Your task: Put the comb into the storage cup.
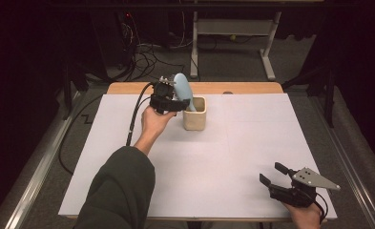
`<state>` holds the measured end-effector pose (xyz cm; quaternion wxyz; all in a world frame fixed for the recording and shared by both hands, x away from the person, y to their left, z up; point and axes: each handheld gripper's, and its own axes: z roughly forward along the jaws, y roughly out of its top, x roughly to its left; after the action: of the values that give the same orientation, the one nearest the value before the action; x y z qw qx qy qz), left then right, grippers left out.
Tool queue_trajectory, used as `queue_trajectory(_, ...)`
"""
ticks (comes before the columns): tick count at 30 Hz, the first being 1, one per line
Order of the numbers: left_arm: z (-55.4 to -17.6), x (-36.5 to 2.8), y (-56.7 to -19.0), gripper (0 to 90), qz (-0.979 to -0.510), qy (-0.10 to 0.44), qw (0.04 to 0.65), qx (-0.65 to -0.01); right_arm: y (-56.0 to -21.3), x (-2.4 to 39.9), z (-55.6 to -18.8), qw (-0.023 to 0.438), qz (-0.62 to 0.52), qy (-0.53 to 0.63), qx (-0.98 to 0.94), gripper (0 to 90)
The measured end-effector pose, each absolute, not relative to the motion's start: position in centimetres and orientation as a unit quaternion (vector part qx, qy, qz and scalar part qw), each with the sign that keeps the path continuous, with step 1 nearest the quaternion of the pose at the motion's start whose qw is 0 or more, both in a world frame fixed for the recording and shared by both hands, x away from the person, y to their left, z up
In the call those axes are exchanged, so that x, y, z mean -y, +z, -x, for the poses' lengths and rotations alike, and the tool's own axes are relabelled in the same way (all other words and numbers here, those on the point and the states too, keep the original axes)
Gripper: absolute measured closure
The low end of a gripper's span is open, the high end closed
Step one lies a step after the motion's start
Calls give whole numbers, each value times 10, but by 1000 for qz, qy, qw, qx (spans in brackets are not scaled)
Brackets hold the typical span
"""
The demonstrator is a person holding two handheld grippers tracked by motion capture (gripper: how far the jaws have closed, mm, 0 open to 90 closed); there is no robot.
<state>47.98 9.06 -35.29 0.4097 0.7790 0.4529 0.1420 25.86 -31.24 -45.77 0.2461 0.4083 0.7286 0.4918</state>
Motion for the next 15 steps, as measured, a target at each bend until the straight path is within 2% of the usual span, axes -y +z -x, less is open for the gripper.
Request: queue_trajectory(15, -467, -98, -349, 279, -779, 146, 419, -443, -458, 312, -259, 249, -407, 490, -730, 276)
